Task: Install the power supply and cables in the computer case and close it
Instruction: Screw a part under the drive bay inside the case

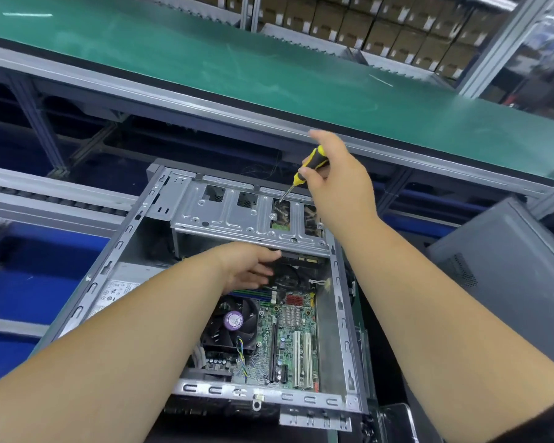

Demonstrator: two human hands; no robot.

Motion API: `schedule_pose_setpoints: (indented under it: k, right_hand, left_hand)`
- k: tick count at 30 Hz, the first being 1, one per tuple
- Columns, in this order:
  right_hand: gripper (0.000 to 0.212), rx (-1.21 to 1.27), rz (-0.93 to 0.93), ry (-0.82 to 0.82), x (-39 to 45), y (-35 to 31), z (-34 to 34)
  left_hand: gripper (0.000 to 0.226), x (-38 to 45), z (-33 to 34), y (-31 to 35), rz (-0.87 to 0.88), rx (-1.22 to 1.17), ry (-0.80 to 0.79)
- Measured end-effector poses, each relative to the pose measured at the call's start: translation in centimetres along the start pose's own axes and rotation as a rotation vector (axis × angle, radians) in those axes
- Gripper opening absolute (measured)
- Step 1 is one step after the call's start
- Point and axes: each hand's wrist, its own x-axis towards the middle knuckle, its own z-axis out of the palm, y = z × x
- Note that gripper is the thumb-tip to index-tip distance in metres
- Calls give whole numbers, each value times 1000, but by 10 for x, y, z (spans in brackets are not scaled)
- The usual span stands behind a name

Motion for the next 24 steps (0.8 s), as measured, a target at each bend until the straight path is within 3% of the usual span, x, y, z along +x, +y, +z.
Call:
schedule_pose_setpoints:
  k: [3, 6, 9, 17, 24]
  right_hand:
    - [49, 138, 66, 158, -19, 8, -24]
    - [32, 226, 162, 260, -43, 22, -49]
    - [24, 268, 243, 320, -71, 41, -68]
    - [21, 236, 403, 263, -130, 105, -83]
    - [17, 170, 459, 75, -168, 155, -80]
  left_hand:
    - [31, -11, -7, 4, 41, 329, 98]
    - [41, -25, -7, 11, 81, 674, 200]
    - [40, -43, 6, 17, 169, 872, 264]
    - [15, -69, 62, 28, 541, 884, 295]
    - [10, -63, 122, 24, 698, 931, 237]
